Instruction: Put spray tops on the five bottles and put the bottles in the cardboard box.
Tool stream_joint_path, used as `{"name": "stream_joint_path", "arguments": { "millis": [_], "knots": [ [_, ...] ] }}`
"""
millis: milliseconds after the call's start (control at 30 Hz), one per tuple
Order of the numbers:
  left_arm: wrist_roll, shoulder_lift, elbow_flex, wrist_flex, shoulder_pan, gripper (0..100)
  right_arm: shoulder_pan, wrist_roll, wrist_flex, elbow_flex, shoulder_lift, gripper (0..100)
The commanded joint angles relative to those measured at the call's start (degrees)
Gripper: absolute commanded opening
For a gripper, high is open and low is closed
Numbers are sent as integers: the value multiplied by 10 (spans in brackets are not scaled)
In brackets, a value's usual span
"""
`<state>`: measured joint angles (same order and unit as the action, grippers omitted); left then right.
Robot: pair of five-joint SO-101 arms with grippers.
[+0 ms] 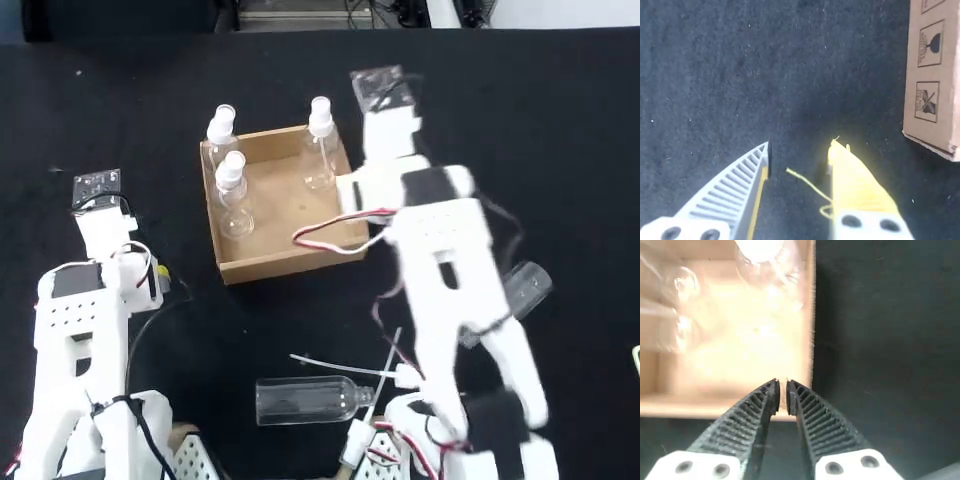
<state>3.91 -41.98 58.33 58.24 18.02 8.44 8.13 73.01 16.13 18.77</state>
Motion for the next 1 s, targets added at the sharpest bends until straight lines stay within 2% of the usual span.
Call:
{"name": "stream_joint_path", "arguments": {
  "millis": [0, 133, 200, 333, 400, 500, 700, 800, 900, 967],
  "knots": [
    [-7, -17, 0, -11, 0, 179, -85, 221, 178, -89, 57, 128],
    [-7, -16, 0, -11, 0, 180, -221, 501, 266, -110, 58, 280],
    [-7, -16, 1, -11, 0, 180, -296, 661, 265, -109, 58, 289],
    [-7, -12, 1, -11, 0, 180, -424, 1034, 263, -62, 55, 293],
    [-7, -12, 1, -11, 0, 180, -462, 1139, 253, -45, 55, 293],
    [-7, -11, 1, -11, 0, 180, -481, 1163, 213, -19, 55, 293],
    [-7, -11, 1, -11, 0, 180, -484, 1164, 69, 103, 55, 294],
    [-7, -11, 1, -11, 0, 180, -481, 1157, 45, 132, 59, 294],
    [-7, -11, 1, -14, 0, 180, -437, 1058, 106, 112, 70, 289],
    [-7, -11, 2, -23, 0, 180, -382, 917, 151, 93, 84, 266]
  ]
}}
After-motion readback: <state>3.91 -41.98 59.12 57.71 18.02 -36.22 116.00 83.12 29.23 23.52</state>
